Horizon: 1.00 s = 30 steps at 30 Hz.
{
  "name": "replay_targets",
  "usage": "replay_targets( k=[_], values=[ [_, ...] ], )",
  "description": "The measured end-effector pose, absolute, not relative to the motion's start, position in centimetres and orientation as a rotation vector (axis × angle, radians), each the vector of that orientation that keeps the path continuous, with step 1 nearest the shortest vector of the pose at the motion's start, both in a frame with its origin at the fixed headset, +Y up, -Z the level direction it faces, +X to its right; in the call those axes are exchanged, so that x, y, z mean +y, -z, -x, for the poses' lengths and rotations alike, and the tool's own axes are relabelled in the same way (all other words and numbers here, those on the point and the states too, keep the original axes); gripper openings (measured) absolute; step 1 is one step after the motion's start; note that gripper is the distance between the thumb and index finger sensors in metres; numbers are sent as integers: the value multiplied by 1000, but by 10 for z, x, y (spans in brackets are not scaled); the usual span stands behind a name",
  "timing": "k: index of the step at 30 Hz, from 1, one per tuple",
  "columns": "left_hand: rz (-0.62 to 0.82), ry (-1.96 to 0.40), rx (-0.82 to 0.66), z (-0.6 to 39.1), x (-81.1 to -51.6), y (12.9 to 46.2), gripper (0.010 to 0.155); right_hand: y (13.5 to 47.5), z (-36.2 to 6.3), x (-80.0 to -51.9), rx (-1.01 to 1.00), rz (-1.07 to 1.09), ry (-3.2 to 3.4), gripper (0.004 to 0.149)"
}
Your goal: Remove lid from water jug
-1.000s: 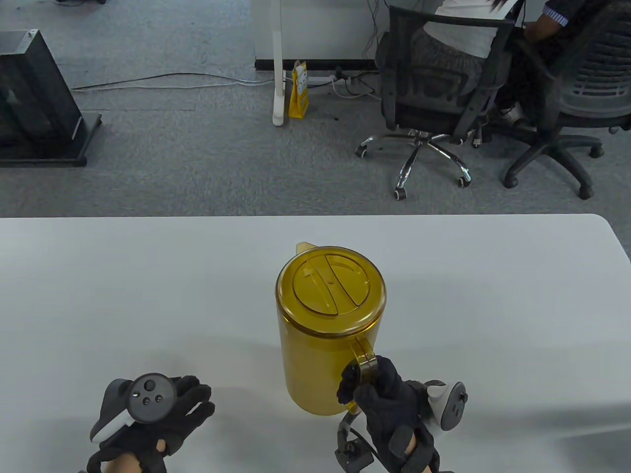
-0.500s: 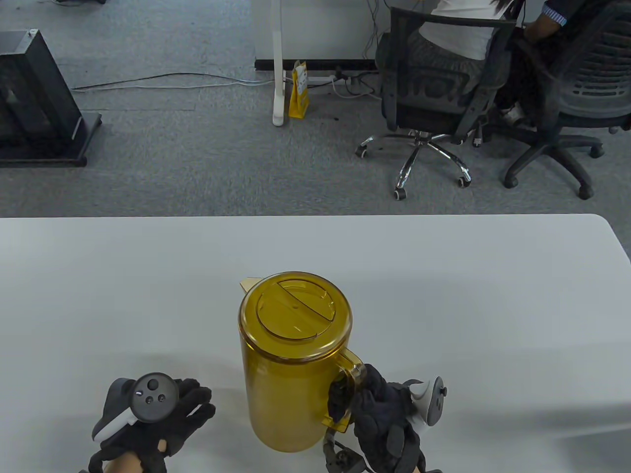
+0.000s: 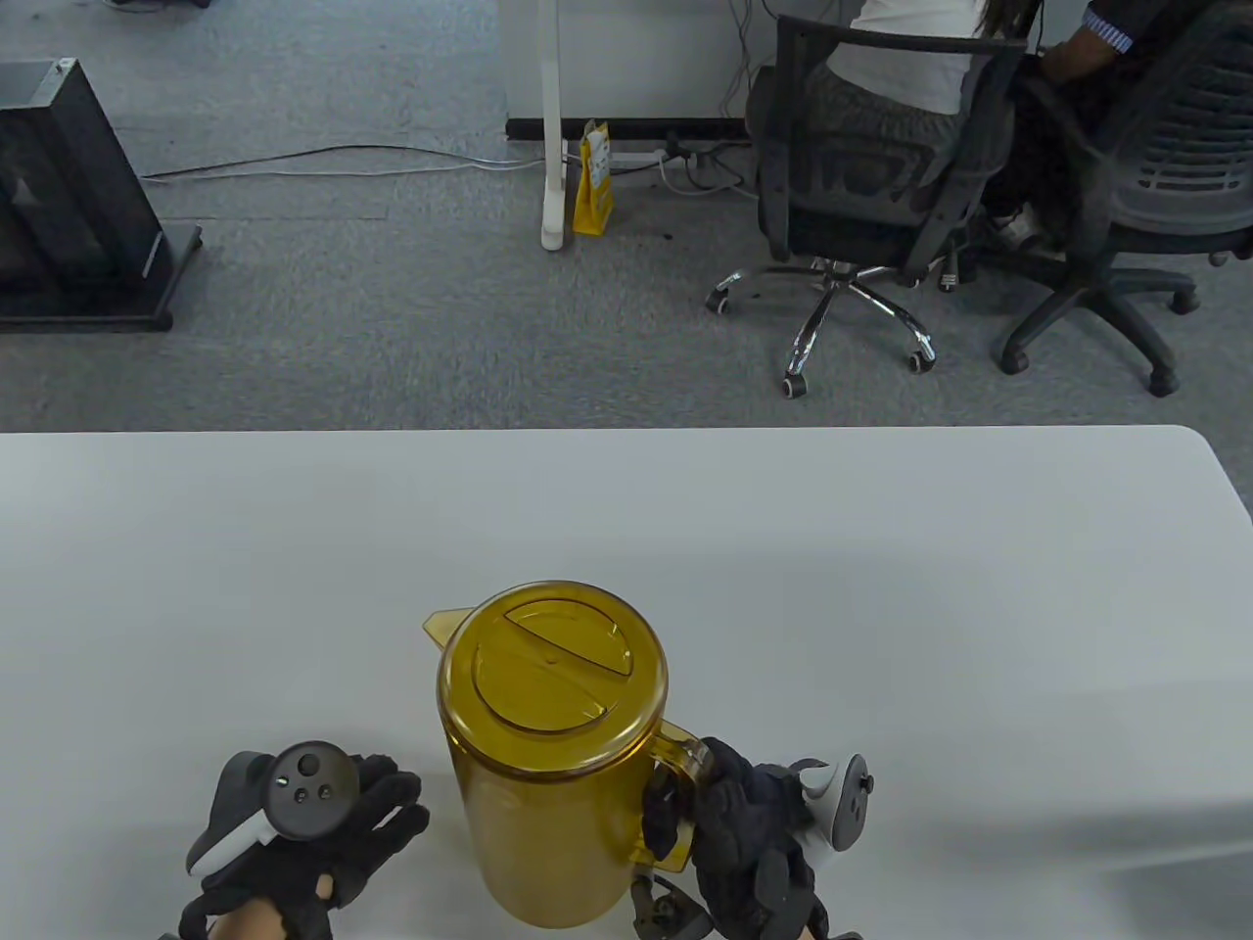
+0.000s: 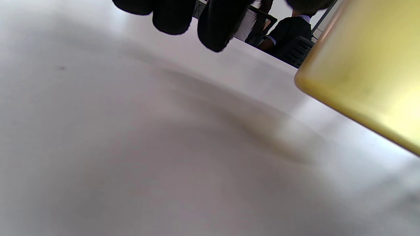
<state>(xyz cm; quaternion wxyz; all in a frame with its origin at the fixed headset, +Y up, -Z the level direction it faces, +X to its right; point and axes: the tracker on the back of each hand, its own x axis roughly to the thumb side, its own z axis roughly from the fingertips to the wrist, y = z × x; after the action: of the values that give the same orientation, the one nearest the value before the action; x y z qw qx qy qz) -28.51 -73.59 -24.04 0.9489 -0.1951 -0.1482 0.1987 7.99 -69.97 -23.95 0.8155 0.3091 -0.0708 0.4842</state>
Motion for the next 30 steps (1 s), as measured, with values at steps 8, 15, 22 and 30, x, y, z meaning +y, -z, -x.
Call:
replay_targets(
  k=[8,15,22,30],
  values=[
    [399,-405,-302,285,-736,240,64,244,-83,-708,-134,-654,-1064,62],
    [405,-399,-302,284,-736,240,64,249,-86,-715,-88,-693,-1131,64],
    [398,-403,-295,285,-736,240,64,251,-85,-719,-64,-698,-1156,66],
    [416,-380,-288,285,-741,241,64,255,-92,-735,-51,-599,-1107,72]
  ],
)
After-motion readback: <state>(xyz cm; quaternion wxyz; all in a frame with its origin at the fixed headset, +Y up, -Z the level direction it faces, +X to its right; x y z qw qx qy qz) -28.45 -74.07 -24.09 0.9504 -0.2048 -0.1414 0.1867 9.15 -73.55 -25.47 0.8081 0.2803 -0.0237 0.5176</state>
